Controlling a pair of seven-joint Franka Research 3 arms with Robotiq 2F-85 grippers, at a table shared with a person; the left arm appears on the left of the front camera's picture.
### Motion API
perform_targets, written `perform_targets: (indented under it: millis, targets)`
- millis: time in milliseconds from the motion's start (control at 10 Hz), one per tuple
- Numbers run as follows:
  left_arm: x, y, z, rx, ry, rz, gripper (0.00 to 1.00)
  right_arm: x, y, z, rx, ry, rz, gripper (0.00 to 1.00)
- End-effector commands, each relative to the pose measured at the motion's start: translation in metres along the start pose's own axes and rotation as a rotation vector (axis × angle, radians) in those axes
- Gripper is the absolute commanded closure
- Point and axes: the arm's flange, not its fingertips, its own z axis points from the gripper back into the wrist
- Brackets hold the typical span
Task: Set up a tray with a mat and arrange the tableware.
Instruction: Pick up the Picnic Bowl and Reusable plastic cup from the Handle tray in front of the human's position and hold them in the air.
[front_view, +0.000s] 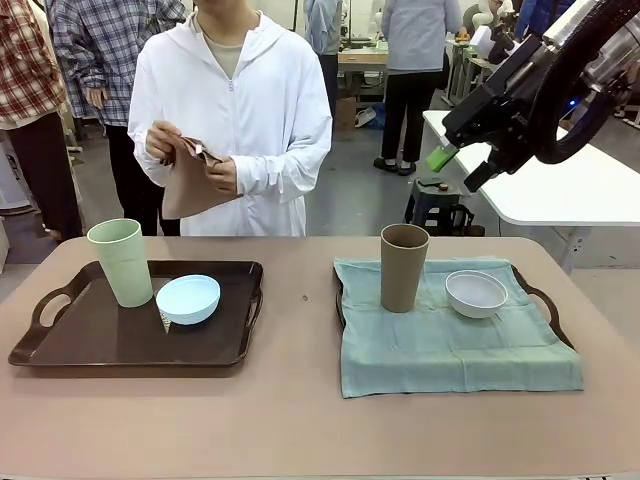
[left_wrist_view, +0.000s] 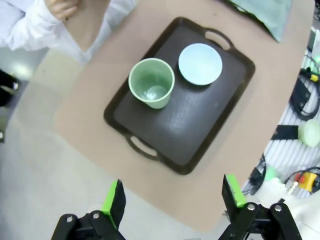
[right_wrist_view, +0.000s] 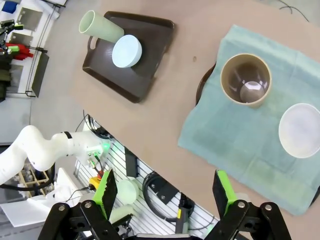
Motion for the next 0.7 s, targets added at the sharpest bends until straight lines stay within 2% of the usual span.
perform_targets:
  millis: [0, 100, 200, 300, 400, 500, 600]
  targets:
    - [0.000, 0.000, -0.001, 0.000, 0.001, 0.001, 0.00, 0.000, -0.001, 0.000, 0.000, -0.001, -0.002, 0.01]
    - [0.005, 0.026, -0.008, 0.075, -0.116, -0.138, 0.00, 0.016, 0.020, -0.026, -0.011, 0.067, 0.024, 0.01]
    - [0.011, 0.047, -0.013, 0.087, -0.169, -0.205, 0.00, 0.034, 0.045, -0.052, -0.038, 0.117, 0.032, 0.01]
    - [0.015, 0.063, -0.020, 0.038, -0.225, -0.262, 0.00, 0.048, 0.069, -0.075, -0.068, 0.173, 0.050, 0.01]
    - [0.020, 0.076, -0.029, -0.042, -0.270, -0.395, 0.00, 0.066, 0.093, -0.098, -0.095, 0.219, 0.068, 0.01]
    - [0.021, 0.081, -0.038, -0.146, -0.311, -0.463, 0.00, 0.078, 0.108, -0.119, -0.116, 0.237, 0.052, 0.01]
    - [0.020, 0.084, -0.044, -0.232, -0.302, -0.487, 0.00, 0.086, 0.120, -0.140, -0.150, 0.260, 0.014, 0.01]
